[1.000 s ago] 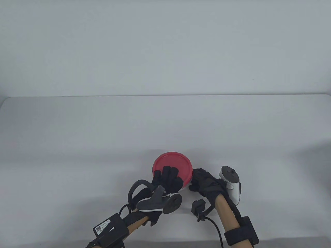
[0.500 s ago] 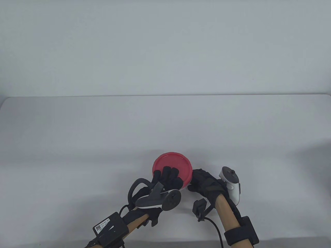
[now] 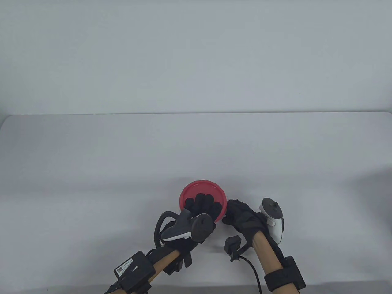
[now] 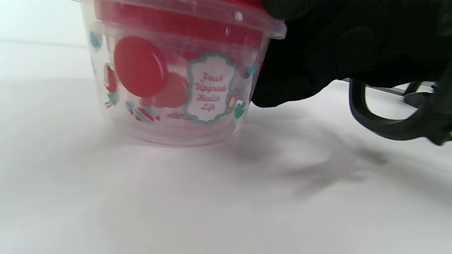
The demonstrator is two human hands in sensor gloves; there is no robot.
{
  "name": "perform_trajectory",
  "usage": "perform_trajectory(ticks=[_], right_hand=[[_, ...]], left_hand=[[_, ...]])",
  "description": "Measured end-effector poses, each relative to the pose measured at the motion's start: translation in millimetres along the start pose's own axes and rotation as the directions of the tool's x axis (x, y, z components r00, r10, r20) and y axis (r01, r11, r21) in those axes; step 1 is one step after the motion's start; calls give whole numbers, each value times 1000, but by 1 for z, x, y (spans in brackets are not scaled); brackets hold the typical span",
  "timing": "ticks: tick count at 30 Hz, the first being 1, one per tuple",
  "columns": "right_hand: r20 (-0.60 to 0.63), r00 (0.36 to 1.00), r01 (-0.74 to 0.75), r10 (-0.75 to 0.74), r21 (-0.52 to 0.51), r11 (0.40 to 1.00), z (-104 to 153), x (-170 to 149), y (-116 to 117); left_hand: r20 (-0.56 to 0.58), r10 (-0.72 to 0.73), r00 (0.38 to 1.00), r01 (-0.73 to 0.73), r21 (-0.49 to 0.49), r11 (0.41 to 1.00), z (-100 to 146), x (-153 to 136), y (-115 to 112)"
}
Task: Nest food storage containers
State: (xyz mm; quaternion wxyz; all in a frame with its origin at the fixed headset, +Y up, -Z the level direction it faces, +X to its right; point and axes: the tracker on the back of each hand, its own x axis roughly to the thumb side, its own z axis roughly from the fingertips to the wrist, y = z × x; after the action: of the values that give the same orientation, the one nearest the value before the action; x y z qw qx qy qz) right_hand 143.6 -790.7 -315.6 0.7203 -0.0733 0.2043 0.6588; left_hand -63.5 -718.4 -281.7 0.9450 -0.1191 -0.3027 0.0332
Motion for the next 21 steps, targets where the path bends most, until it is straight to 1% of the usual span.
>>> perform_trajectory(ticks=[1, 3, 5, 8, 9, 10, 11, 13, 15, 17, 18, 19, 21], right_hand=[[-2, 1000, 23, -23, 27, 999, 0, 0, 0], [-6, 1000, 26, -26, 33, 999, 1, 1, 0], [-2, 1000, -1, 1, -21, 1000, 0, -1, -1], [-39, 999, -15, 18, 68, 998, 0, 0, -2], [-42, 999, -10, 15, 108, 994, 1, -2, -1], [-44, 999, 15, -10, 118, 993, 1, -2, -1], [-49, 998, 33, -28, 105, 994, 2, -2, -1], [-50, 999, 12, -8, 84, 996, 1, -2, -1], [-44, 999, -17, 22, 96, 995, 1, -2, 2], [-59, 998, -10, 18, 136, 991, 1, -3, 6], [-60, 998, -11, 21, 161, 987, 1, -3, 8], [-59, 998, -11, 21, 154, 988, 2, -4, 8], [-51, 999, -7, 13, 120, 993, 1, -4, 7]], left_hand=[[17, 3, 1000, -3, -2, 1000, 4, -2, 1], [28, -15, 1000, 15, -4, 1000, 9, -5, 3], [48, -14, 999, 14, -10, 1000, 13, -5, 4], [48, -4, 999, 4, -2, 1000, 14, -4, 5], [51, 18, 999, -17, -12, 1000, 12, -6, 5], [55, 44, 998, -43, -20, 999, 12, -7, 5], [62, 69, 996, -68, -24, 997, 12, -8, 5], [76, 134, 988, -132, -32, 991, 11, -9, 7], [49, 224, 973, -225, 4, 974, 9, -6, 5], [-32, 300, 953, -299, 18, 954, 4, -1, 0], [-90, 311, 946, -312, 0, 950, 0, 3, -3], [-107, 302, 947, -303, 3, 953, -1, 5, -5], [-148, 190, 971, -182, 63, 981, -3, 12, -9]])
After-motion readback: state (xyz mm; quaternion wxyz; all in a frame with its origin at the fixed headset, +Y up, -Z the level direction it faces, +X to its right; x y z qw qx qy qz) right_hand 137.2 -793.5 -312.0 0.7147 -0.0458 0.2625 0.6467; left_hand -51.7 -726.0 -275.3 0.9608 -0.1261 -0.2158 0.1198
